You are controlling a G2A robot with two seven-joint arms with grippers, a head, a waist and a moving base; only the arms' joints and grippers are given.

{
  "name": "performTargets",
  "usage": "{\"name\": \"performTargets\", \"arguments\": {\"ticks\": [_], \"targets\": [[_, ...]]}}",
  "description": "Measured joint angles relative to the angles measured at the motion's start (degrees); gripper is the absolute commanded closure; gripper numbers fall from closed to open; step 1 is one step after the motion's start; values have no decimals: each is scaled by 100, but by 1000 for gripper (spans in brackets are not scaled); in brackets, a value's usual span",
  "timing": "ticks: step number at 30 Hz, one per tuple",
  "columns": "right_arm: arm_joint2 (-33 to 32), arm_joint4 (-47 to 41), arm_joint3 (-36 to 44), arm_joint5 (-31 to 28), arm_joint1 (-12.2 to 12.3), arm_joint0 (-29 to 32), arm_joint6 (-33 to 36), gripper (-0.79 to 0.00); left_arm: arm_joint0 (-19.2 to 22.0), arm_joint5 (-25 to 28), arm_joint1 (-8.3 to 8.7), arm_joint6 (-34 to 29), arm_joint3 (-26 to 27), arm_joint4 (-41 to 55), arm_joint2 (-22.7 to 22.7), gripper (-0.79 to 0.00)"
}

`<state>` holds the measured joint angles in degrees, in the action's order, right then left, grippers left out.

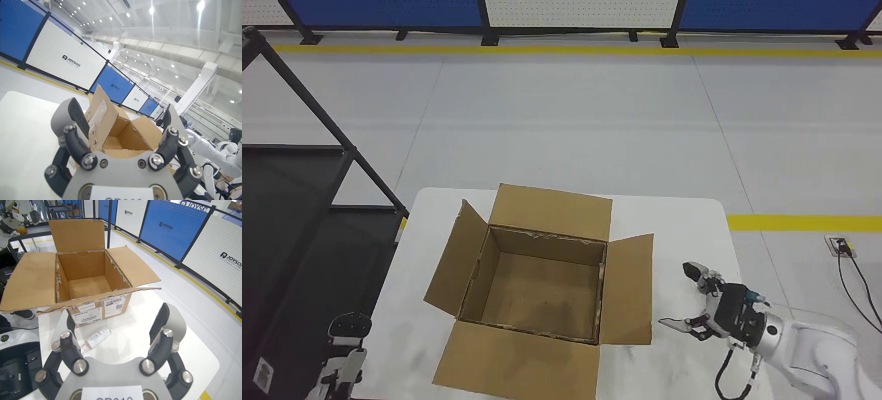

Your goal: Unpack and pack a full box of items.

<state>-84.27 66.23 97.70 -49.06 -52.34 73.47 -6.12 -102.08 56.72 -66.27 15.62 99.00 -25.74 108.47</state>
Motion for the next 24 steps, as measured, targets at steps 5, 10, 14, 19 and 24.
{"name": "performTargets", "arguments": {"ticks": [5, 10, 14, 19, 24], "targets": [[462, -1350, -632, -661, -52, -548, 482, -785, 77, -109, -21, -76, 32, 78, -38, -785], [922, -2927, -1279, -452, -123, -1120, 1151, -785, 114, -151, -50, -102, 25, 79, -112, -785], [926, -3050, -1294, -440, -123, -1126, 1159, -785, 135, -242, -76, -112, 36, 40, -159, -785], [971, -3103, -1285, -357, -133, -1100, 1199, -785, 158, -240, -97, -124, 3, 27, -170, -785], [1410, -4457, -1810, -679, -150, -1422, 2177, -785, 169, -204, -116, -145, -5, 50, -177, -785]]}}
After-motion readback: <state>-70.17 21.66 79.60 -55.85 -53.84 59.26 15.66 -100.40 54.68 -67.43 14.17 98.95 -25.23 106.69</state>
